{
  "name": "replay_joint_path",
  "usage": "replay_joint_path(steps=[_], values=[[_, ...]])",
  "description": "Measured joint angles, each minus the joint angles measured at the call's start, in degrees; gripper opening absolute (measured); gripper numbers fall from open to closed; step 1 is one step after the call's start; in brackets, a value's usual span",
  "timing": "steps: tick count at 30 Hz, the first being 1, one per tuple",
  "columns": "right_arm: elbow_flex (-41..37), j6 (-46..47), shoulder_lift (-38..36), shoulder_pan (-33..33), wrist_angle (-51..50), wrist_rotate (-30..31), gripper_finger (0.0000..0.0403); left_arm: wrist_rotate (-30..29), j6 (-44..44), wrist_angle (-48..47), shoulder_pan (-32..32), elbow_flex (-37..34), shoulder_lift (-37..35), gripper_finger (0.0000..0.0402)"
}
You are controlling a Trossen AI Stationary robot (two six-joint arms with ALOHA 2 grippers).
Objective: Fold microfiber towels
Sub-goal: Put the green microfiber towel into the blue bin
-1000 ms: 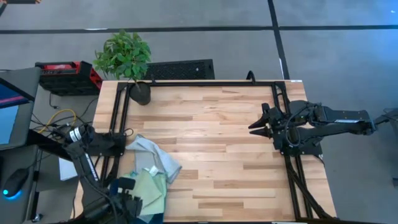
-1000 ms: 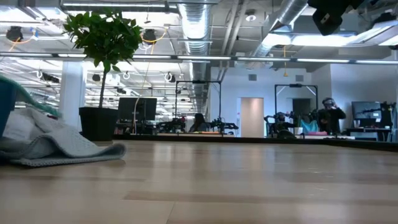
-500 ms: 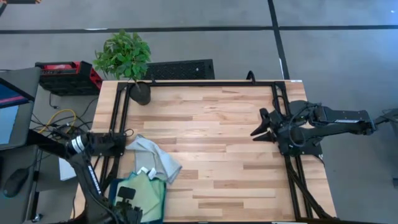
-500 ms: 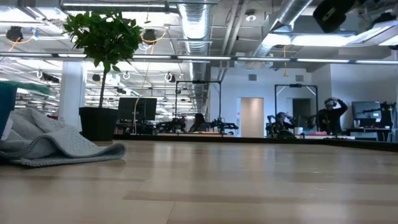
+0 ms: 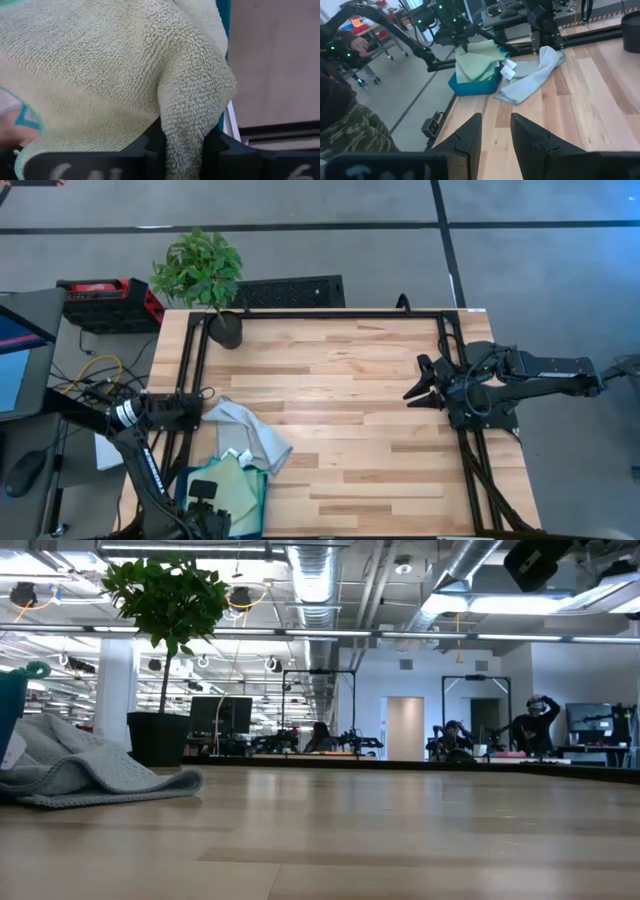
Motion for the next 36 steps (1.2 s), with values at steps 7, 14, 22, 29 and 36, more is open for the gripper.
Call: replay_joint_path(steps=[7,14,22,29,36], values=[[0.0,0.0,0.0,0.0,0.0,0.1,0.0127,-0.8,-4.1,0.0,0.0,0.0,0.0,0.0121],[0.0,0.0,0.0,0.0,0.0,0.1,0.0127,0.5,-12.0,-0.2,-0.1,0.0,0.0,0.0154],[0.0,0.0,0.0,0.0,-0.2,0.1,0.0127,1.2,-19.7,0.7,-3.0,1.6,-0.1,0.0158],[0.0,0.0,0.0,-0.1,-0.3,0.1,0.0127,-6.8,-18.3,0.5,-4.9,0.7,0.0,0.0158],[0.0,-0.1,0.0,-0.1,-0.3,0.1,0.0127,-2.3,-16.5,-1.1,-4.3,0.2,0.0,0.0158]])
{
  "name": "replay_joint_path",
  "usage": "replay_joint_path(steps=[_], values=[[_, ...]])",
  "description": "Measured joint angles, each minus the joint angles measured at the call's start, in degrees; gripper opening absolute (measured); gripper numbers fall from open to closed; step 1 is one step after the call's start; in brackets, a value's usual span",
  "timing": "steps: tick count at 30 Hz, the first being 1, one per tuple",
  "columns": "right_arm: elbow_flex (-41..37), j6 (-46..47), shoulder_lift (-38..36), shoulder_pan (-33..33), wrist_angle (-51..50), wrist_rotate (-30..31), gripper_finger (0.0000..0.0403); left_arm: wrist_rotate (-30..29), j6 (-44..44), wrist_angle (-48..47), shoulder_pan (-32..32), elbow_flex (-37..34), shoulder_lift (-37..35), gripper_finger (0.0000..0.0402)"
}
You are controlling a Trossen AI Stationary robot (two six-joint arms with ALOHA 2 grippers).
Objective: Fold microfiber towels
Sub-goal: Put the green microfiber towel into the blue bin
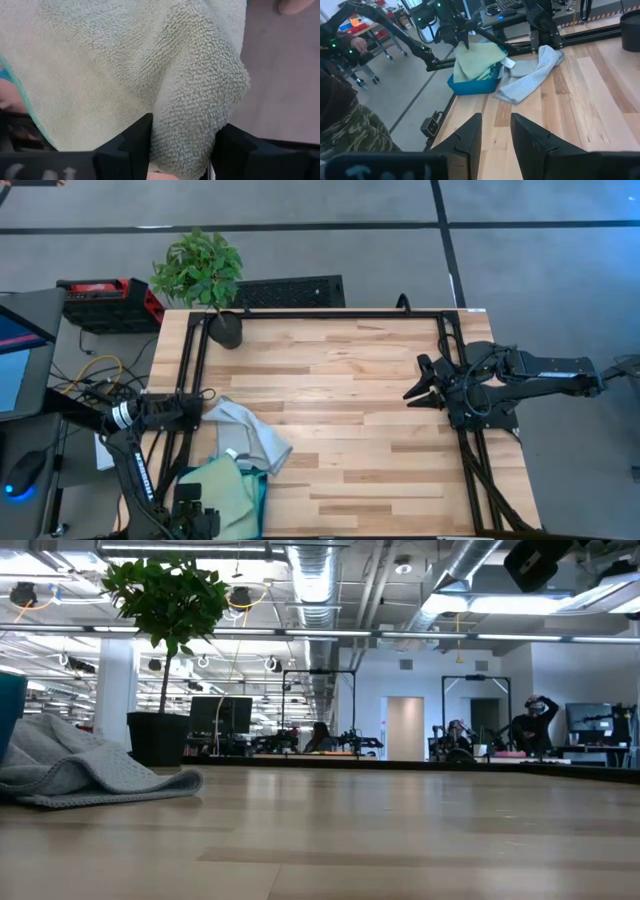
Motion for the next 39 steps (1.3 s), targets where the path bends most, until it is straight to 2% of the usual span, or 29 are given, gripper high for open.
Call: replay_joint_path(steps=[4,8,11,15,19,24,28,32,39], values=[[0.0,0.0,0.0,0.0,0.0,0.0,0.0127,0.2,1.9,0.0,0.0,0.0,0.0,0.015],[0.0,0.0,0.0,0.0,0.0,0.0,0.0127,0.2,3.0,0.0,0.0,0.0,0.0,0.0119],[0.0,0.0,0.0,0.0,0.0,0.0,0.0127,0.2,1.9,0.0,0.0,0.0,0.0,0.01],[0.0,0.0,0.0,0.0,0.0,0.0,0.0127,0.1,-0.2,0.0,0.0,0.0,0.0,0.0094],[0.0,0.0,0.0,0.0,0.0,0.0,0.0127,0.0,-2.9,0.0,0.0,0.0,0.0,0.0112],[0.0,0.0,0.0,0.0,0.0,0.0,0.0127,-0.3,-7.4,0.0,0.1,0.0,0.0,0.0153],[0.0,0.0,0.0,0.0,0.0,0.0,0.0127,2.1,-12.2,0.4,0.3,0.0,0.1,0.018],[0.0,0.0,0.0,0.0,0.0,0.0,0.0127,5.2,-13.6,2.9,-0.1,0.0,0.1,0.0189],[0.0,0.0,0.0,0.0,0.0,0.0,0.0127,5.7,-16.0,5.3,-1.1,0.0,-1.5,0.019]])
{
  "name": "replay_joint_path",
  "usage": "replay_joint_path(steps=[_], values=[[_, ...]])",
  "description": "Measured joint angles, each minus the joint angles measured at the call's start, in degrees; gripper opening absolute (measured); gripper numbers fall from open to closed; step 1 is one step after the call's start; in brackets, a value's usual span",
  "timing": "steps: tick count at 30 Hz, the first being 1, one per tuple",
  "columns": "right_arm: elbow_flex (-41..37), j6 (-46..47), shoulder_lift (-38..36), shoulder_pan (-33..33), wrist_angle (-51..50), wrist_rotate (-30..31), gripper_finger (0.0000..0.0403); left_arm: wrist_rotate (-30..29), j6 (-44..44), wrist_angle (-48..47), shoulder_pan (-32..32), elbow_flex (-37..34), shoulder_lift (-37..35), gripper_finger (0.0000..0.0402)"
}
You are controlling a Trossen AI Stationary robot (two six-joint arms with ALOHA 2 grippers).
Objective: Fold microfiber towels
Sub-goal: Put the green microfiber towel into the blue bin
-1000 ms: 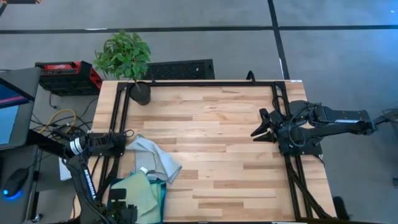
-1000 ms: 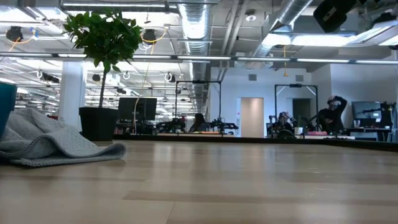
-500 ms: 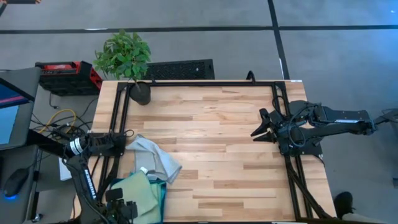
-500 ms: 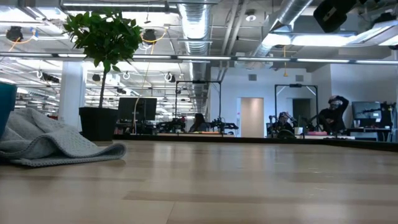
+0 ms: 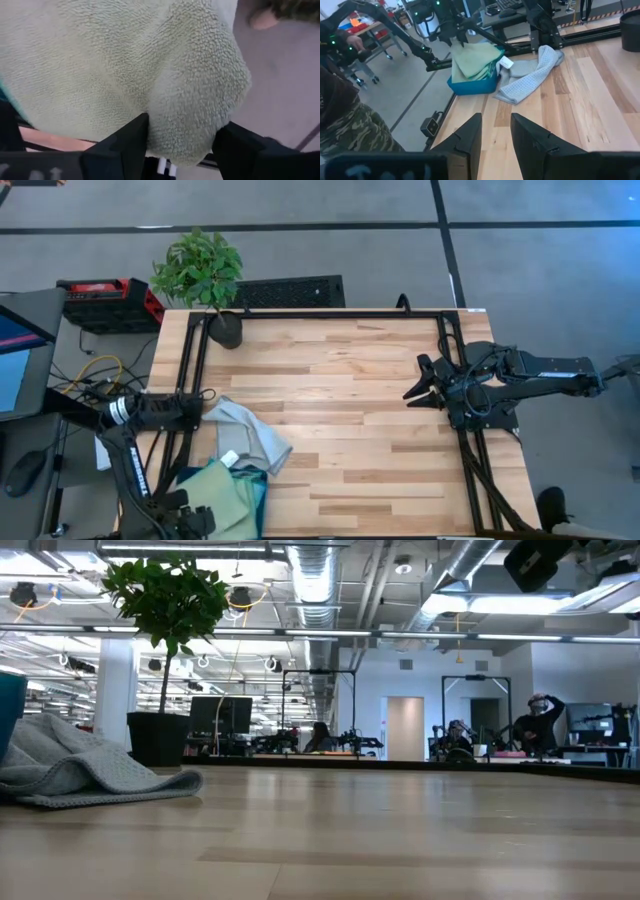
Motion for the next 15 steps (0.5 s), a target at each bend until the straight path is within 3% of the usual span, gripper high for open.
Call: replay_joint_path(steps=[6,15], values=[[0.0,0.0,0.0,0.0,0.0,0.9,0.0127,-5.2,-2.8,-0.9,-0.7,0.1,-2.8,0.019],[0.0,0.0,0.0,0.0,0.0,1.5,0.0127,-5.7,-0.4,-2.2,-0.6,0.0,-2.5,0.019]])
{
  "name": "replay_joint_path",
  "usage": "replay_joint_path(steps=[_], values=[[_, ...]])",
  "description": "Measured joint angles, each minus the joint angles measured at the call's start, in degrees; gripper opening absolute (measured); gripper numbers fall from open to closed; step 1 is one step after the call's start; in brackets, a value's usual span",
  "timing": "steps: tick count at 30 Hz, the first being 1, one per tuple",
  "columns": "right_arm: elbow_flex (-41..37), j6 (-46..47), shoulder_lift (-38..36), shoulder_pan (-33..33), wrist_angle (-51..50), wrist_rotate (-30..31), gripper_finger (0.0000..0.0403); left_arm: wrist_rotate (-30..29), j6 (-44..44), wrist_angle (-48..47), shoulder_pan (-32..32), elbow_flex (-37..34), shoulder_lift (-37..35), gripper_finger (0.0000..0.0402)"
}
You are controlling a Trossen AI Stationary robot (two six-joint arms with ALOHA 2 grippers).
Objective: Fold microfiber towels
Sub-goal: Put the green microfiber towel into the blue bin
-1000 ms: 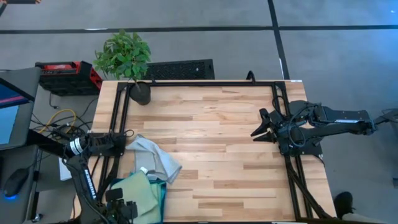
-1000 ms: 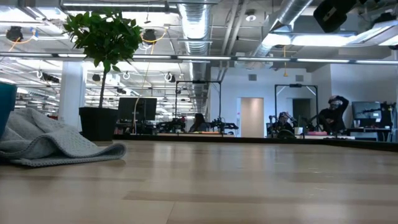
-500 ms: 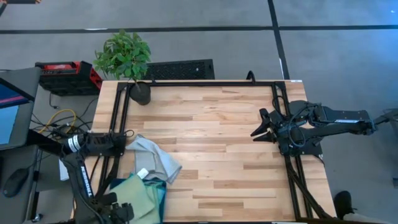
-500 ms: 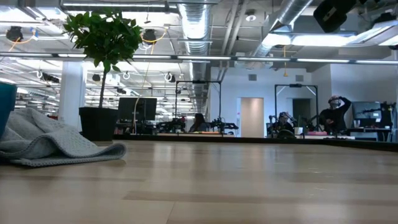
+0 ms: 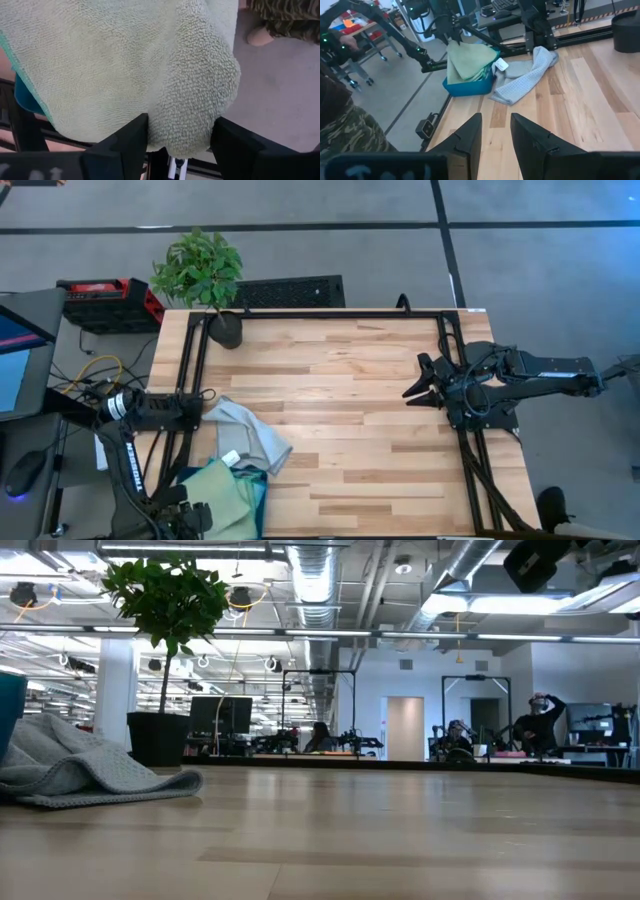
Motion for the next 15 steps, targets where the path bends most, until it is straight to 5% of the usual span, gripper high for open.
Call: replay_joint_path(steps=[15], values=[[0.0,0.0,0.0,0.0,-0.7,0.0,0.0127,-0.2,0.4,-0.1,0.0,0.0,0.0,0.019]])
